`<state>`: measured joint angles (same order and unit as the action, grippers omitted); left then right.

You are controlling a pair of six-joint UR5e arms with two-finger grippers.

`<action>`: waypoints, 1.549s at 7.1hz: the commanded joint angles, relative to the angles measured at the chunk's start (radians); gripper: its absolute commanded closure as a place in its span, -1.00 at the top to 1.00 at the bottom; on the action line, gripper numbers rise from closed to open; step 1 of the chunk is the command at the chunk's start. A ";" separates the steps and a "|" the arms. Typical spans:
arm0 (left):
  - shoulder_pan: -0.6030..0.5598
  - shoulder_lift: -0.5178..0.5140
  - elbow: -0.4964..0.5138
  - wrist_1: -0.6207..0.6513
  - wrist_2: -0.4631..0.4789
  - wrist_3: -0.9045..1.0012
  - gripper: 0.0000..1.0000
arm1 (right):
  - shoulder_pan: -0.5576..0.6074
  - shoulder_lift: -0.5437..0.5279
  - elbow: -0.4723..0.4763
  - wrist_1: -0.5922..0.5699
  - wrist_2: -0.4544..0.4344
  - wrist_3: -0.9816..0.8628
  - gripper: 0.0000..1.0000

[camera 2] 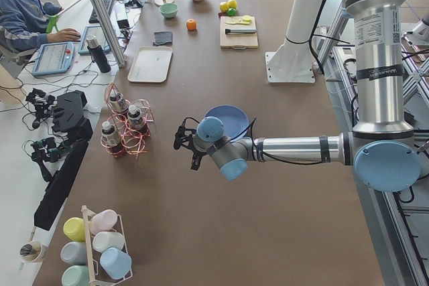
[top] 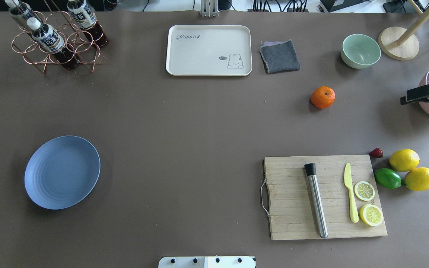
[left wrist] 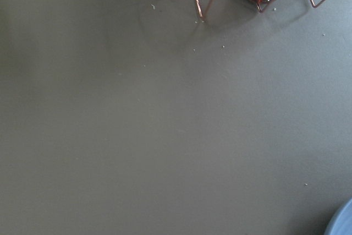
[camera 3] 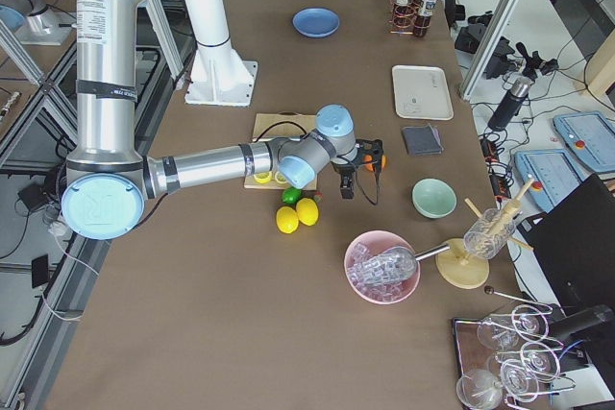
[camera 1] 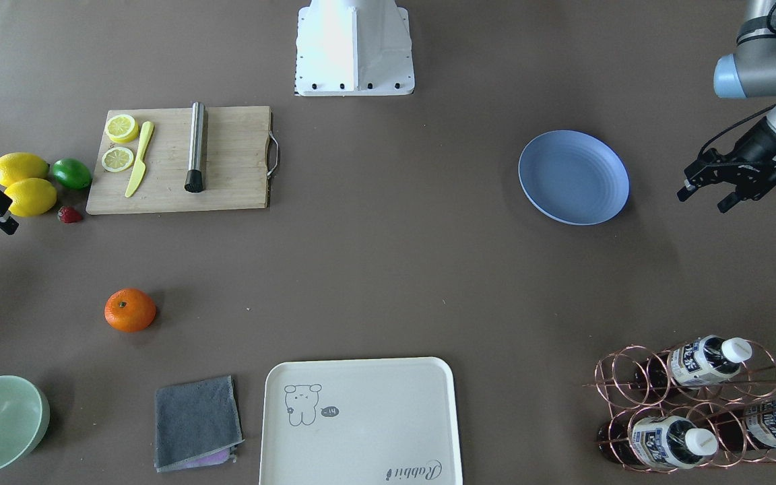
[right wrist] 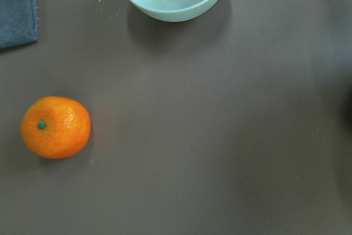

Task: Pick orange to plate
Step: 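Push the blue plate inward with the left gripper while right gripper nears orange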

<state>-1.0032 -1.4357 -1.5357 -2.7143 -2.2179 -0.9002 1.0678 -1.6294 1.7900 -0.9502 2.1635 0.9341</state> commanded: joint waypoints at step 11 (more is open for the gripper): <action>0.224 0.043 0.000 -0.191 0.101 -0.144 -1.00 | -0.077 0.002 0.040 0.018 -0.044 0.088 1.00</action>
<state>-0.7780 -1.3924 -1.5321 -2.9037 -2.1157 -1.0410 0.9915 -1.6280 1.8311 -0.9327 2.1200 1.0217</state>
